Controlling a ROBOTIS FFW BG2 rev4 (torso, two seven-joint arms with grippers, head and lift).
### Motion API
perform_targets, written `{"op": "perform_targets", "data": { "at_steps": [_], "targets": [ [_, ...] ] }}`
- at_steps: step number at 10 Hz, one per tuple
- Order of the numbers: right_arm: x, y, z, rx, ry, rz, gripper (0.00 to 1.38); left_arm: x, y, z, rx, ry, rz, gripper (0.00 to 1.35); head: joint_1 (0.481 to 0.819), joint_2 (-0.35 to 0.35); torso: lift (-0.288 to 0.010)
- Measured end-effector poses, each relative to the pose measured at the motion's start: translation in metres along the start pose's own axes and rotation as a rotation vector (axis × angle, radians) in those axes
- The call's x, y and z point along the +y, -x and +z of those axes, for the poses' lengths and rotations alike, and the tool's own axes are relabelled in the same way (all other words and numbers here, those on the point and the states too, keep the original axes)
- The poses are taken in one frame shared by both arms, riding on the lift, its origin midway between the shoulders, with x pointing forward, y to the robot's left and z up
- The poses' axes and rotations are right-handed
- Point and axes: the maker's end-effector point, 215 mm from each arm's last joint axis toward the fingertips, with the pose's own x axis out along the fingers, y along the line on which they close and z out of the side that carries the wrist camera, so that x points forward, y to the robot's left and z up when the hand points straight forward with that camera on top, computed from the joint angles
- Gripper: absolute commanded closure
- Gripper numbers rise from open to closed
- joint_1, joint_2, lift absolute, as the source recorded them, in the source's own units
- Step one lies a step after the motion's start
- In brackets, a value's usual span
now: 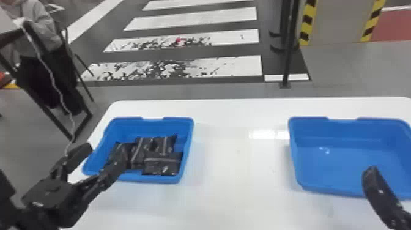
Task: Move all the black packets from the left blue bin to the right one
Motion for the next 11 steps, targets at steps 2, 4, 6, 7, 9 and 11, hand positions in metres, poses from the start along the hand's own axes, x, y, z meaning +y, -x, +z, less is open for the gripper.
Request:
{"op": "perform_targets", "data": {
  "at_steps": [2,4,6,7,9,11],
  "targets": [
    [0.000,0.000,0.000,0.000,0.000,0.000,0.12,0.000,0.000,-0.001,0.004,0.002,0.000,0.35,0.695,0.211,-0.154],
    [0.000,0.000,0.000,0.000,0.000,0.000,0.12,0.001,0.000,-0.004,0.013,0.005,0.002,0.35,0.695,0.211,-0.154],
    [0.000,0.000,0.000,0.000,0.000,0.000,0.12,0.001,0.000,-0.008,0.024,0.009,0.004,0.35,0.695,0.213,-0.154],
    [0.000,0.000,0.000,0.000,-0.001,0.000,0.12,0.002,0.000,-0.010,0.032,0.012,0.006,0.35,0.695,0.214,-0.154],
    [0.000,0.000,0.000,-0.001,-0.002,0.000,0.12,0.010,-0.002,-0.024,0.085,0.019,0.029,0.35,0.695,0.223,-0.154],
    [0.000,0.000,-0.001,0.001,-0.004,0.000,0.12,0.021,-0.009,-0.043,0.145,0.045,0.053,0.35,0.695,0.240,-0.154]
  ]
}}
